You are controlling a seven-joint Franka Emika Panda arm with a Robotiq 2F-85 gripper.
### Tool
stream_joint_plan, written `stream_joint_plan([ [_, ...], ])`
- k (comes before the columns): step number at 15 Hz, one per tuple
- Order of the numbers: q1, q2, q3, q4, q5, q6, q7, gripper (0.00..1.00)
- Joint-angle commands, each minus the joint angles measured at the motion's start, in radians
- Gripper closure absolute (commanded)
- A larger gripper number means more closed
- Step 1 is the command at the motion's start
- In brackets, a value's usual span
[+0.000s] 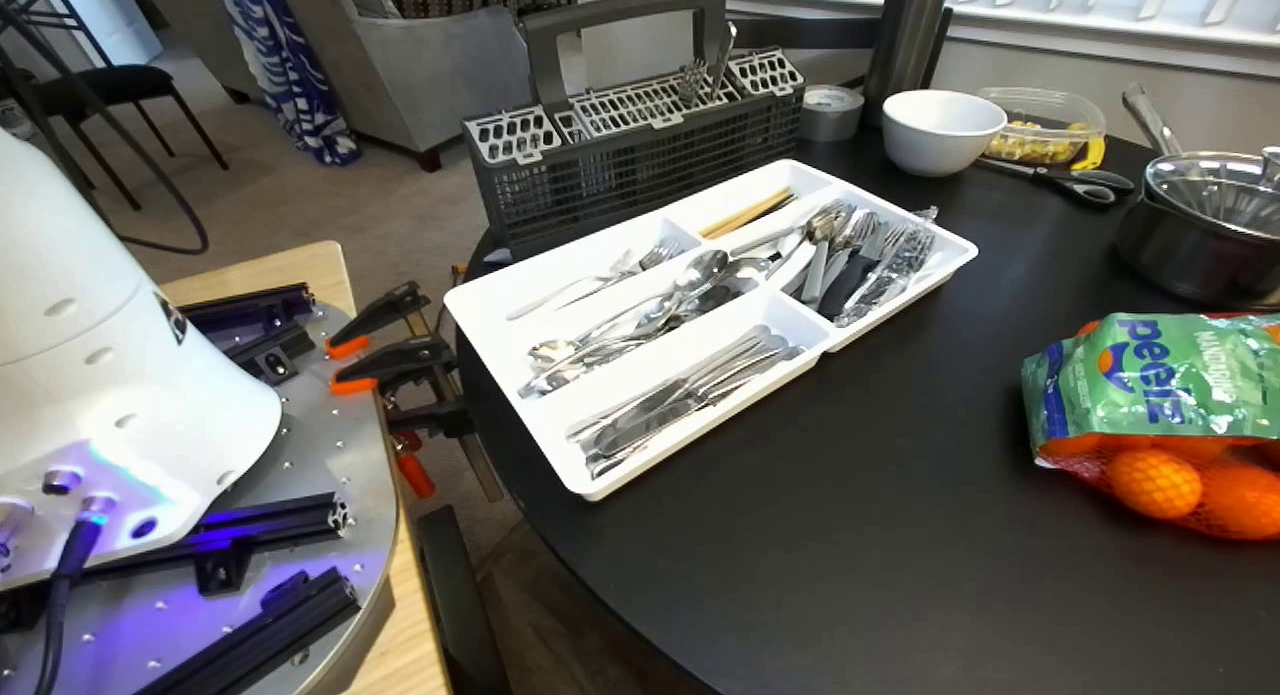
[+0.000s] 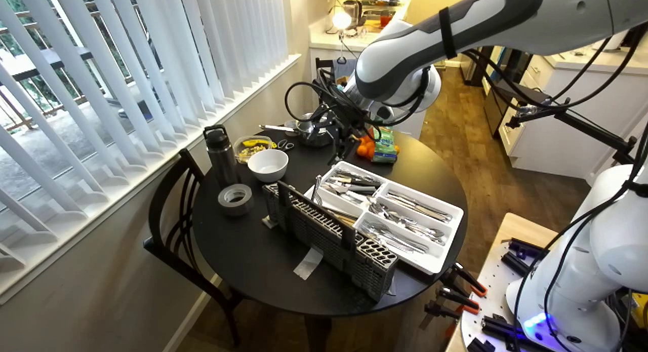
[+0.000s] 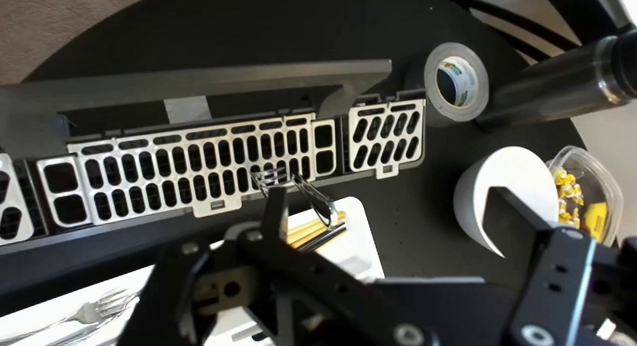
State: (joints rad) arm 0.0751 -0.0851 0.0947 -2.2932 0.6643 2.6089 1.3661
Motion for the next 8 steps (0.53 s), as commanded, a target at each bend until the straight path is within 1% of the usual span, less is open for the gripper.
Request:
stream_joint_plan([
  [1, -0.033, 0.031, -0.019, 0.055, -0.105, -0.064, 0.164, 0.00],
  [4, -0.043, 0.047, -0.041, 0.088, -0.165, -0.117, 0.243, 0.00],
  [5, -0.031, 0.034, -0.040, 0.060, -0.124, -0.076, 0.176, 0.00],
  [8, -0.035, 0.046, -0.048, 0.078, -0.139, -0.096, 0.197, 0.00],
])
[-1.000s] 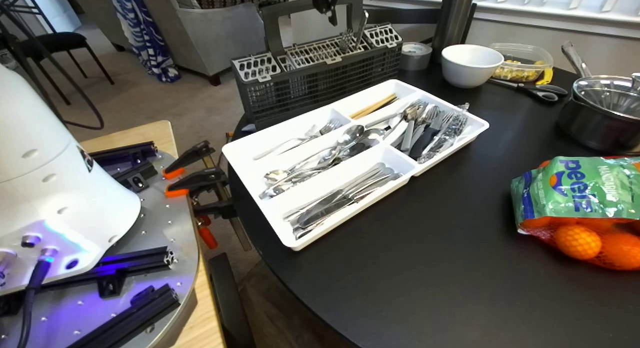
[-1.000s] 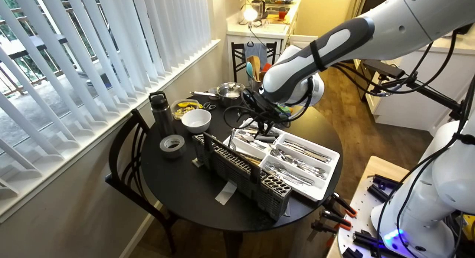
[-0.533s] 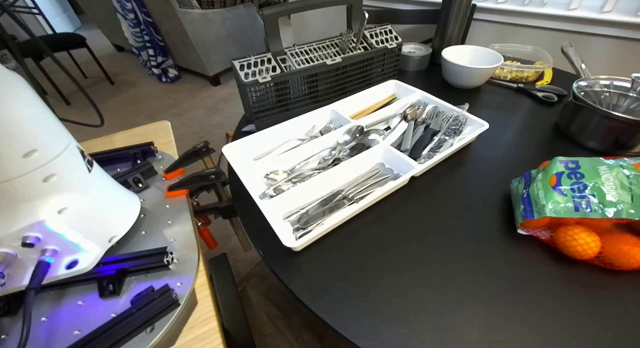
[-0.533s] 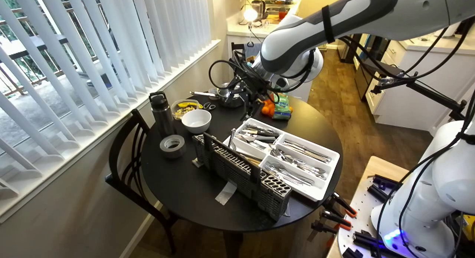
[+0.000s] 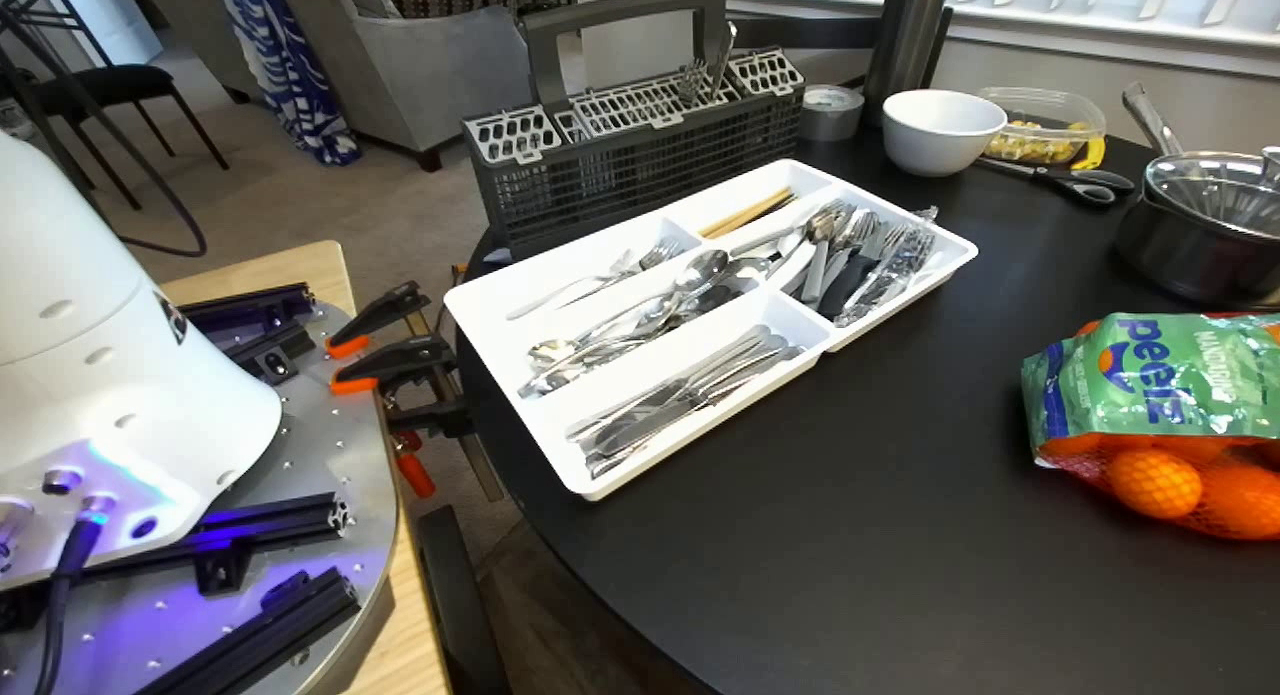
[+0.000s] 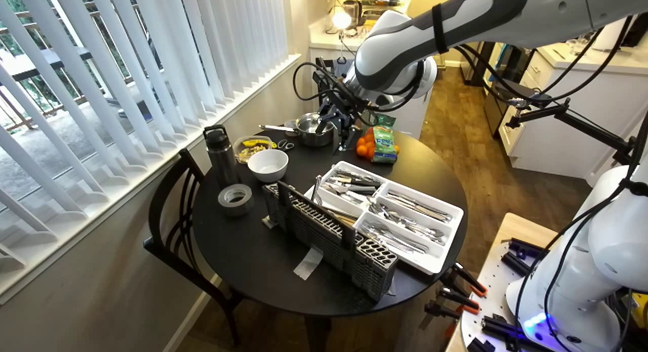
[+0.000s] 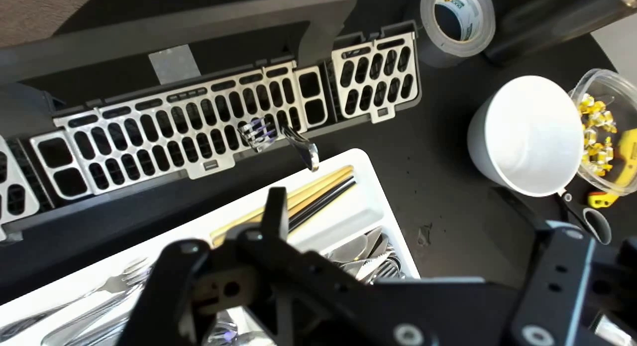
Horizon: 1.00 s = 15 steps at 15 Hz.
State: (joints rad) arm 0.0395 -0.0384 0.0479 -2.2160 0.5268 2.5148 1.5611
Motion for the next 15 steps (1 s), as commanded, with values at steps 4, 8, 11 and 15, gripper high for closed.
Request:
stream_joint_plan([
  [4, 0.001, 0.001, -0.001, 0.002, -0.002, -0.002, 0.002, 0.00],
  [8, -0.009, 0.038, -0.013, 0.048, -0.029, -0.146, 0.037, 0.00],
  [11, -0.014, 0.066, -0.030, 0.095, -0.055, -0.290, 0.040, 0.00],
  [15, -0.009, 0.081, -0.041, 0.147, -0.111, -0.334, 0.051, 0.00],
])
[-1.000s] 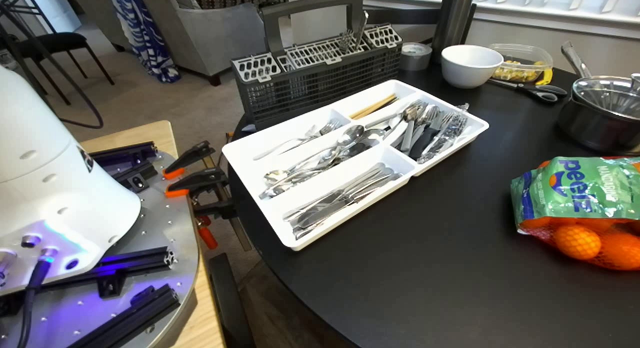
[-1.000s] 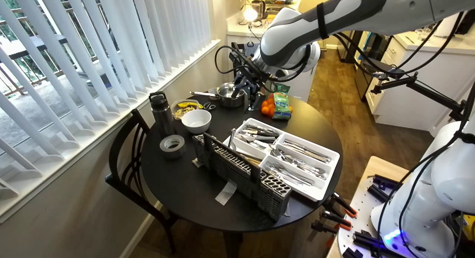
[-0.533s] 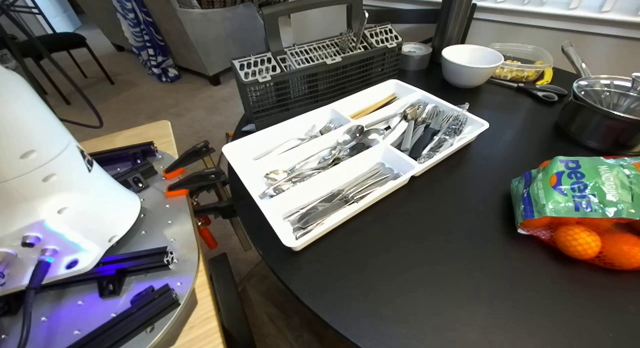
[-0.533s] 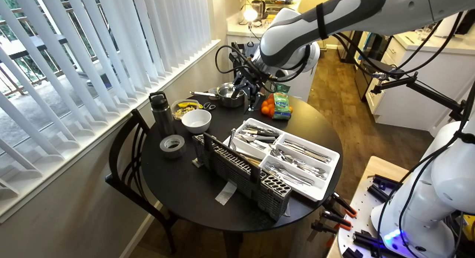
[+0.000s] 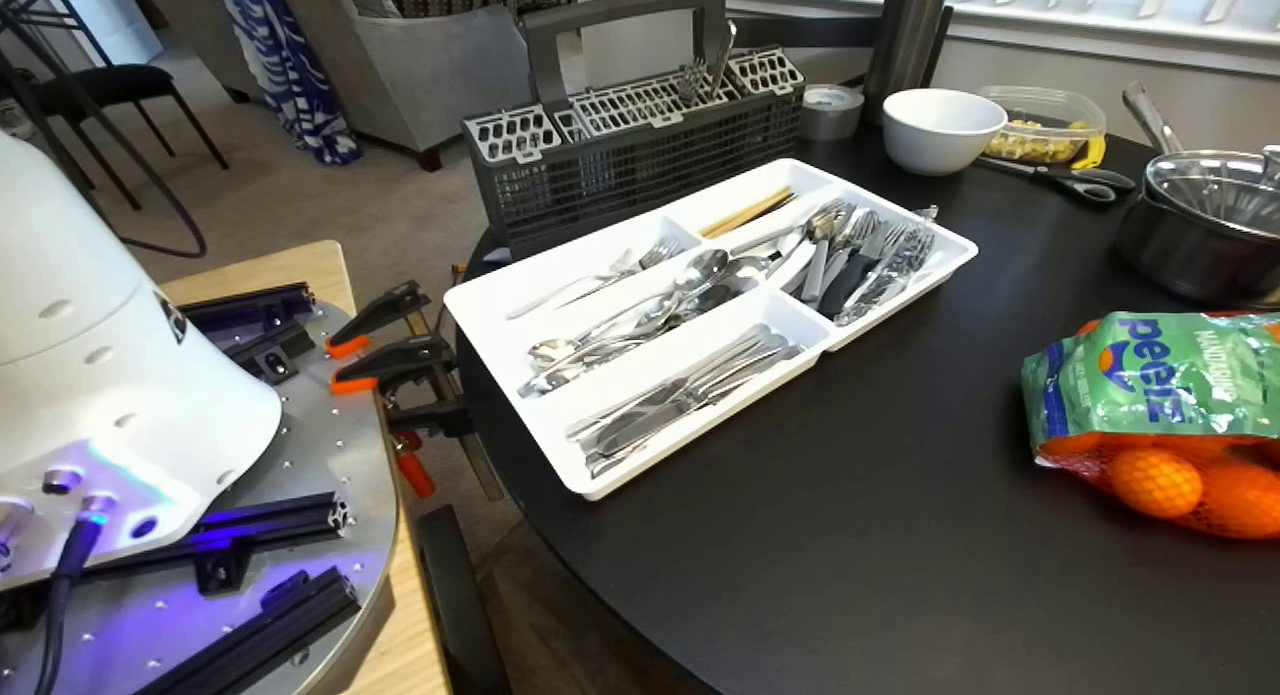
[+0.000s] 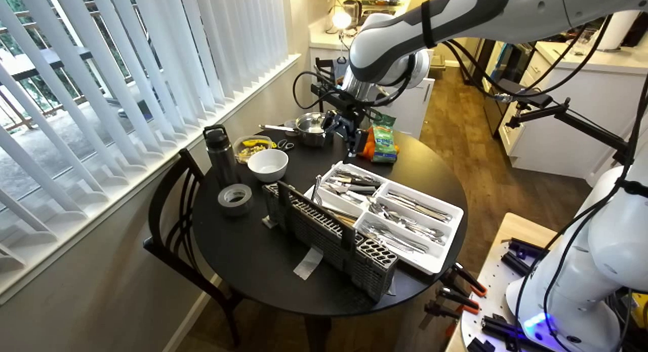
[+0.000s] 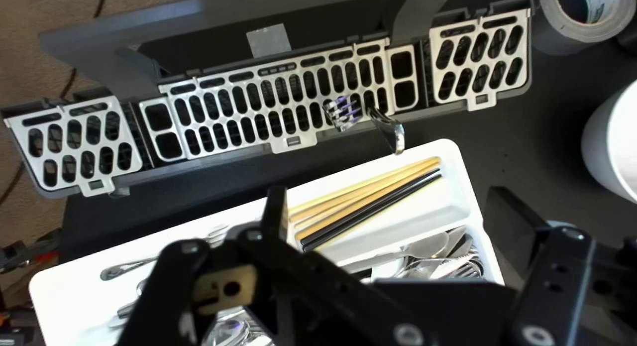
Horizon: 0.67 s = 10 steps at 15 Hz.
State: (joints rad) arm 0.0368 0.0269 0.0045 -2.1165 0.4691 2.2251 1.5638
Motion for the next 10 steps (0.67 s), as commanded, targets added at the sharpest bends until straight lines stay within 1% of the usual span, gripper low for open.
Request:
stream_joint_plan([
  [1, -0.003, 0.029, 0.004, 0.059, -0.072, -0.031, 0.061, 0.00],
  [2, -0.001, 0.045, 0.005, 0.074, -0.085, -0.028, 0.065, 0.00],
  [10, 0.008, 0.221, 0.003, 0.206, -0.104, -0.125, 0.037, 0.00],
])
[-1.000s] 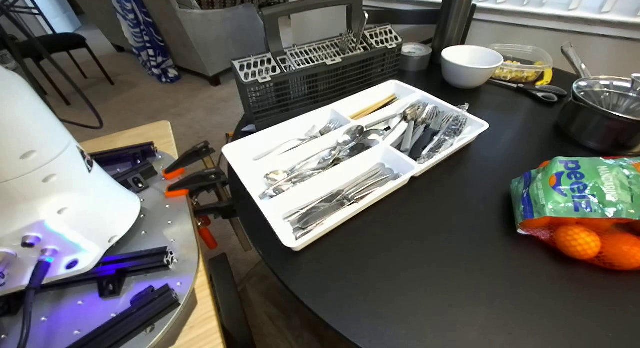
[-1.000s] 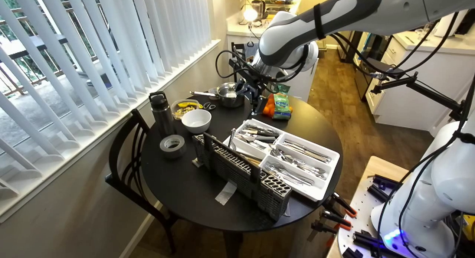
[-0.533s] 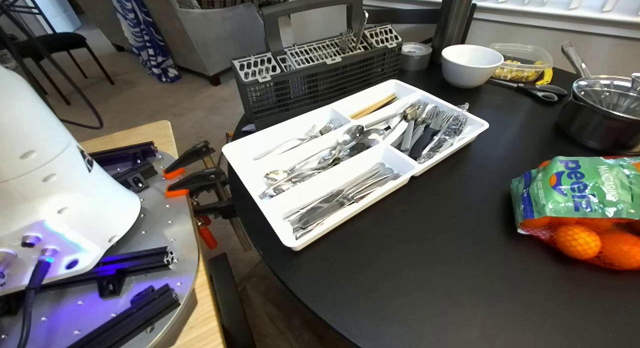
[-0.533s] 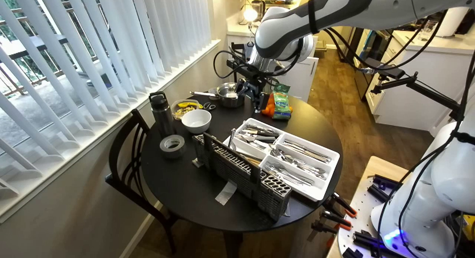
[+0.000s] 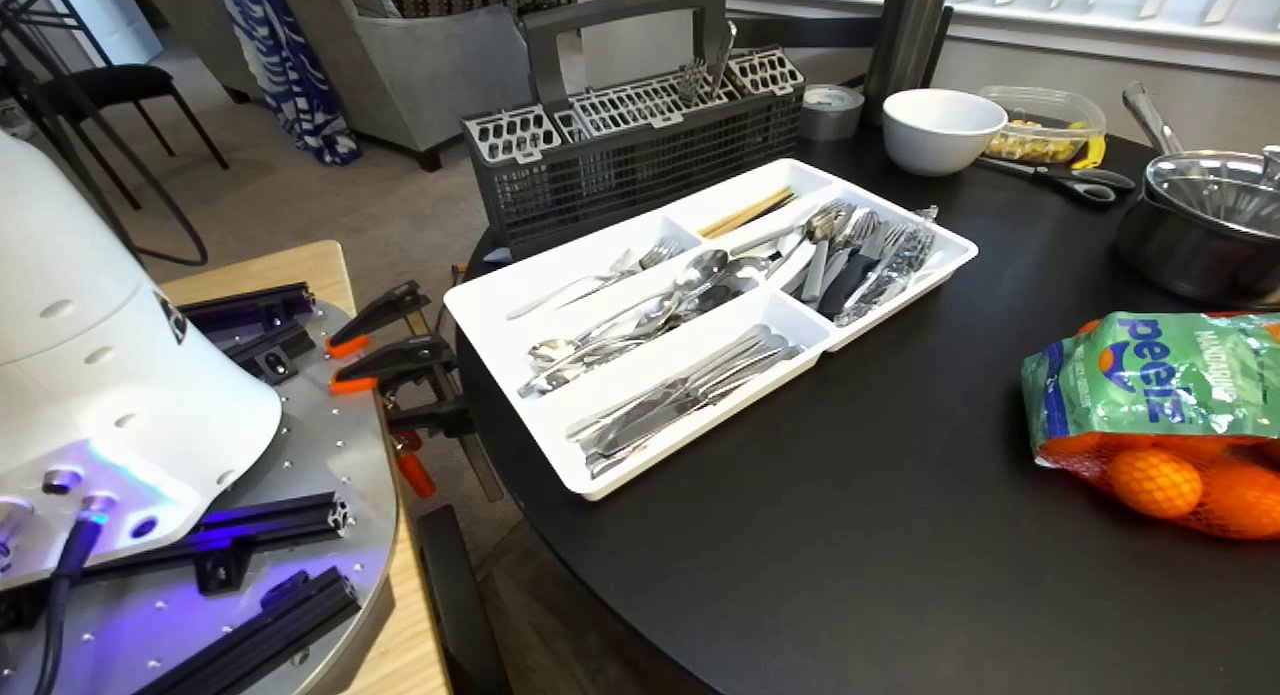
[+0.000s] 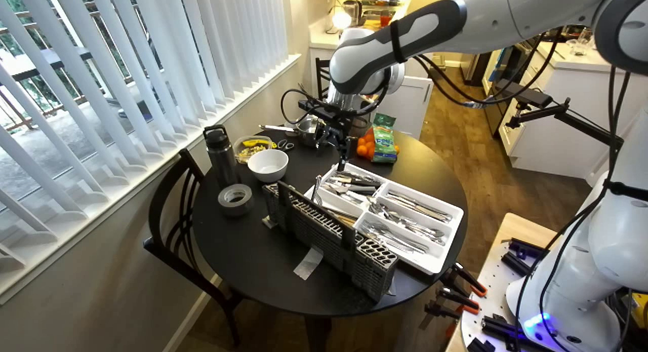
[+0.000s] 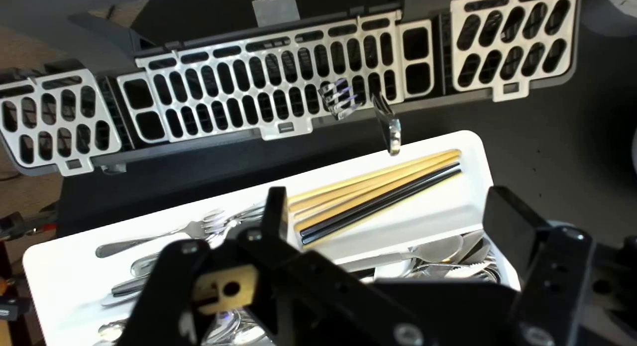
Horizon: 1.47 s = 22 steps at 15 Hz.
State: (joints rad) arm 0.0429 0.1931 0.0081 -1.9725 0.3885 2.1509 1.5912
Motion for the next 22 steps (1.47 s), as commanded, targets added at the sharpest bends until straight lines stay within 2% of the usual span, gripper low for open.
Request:
stream_joint_plan([
  [1, 0.004, 0.069, 0.001, 0.072, -0.025, -0.057, 0.002, 0.00],
  [8, 0.033, 0.145, 0.008, 0.139, -0.054, -0.124, -0.008, 0.00],
  [18, 0.039, 0.195, 0.011, 0.196, -0.060, -0.125, -0.025, 0.00],
  [19, 0.040, 0.197, 0.011, 0.197, -0.058, -0.120, -0.025, 0.25],
  [20, 0.039, 0.199, 0.012, 0.200, -0.058, -0.128, -0.031, 0.26],
  [22, 0.040, 0.202, 0.013, 0.202, -0.059, -0.131, -0.035, 0.40],
])
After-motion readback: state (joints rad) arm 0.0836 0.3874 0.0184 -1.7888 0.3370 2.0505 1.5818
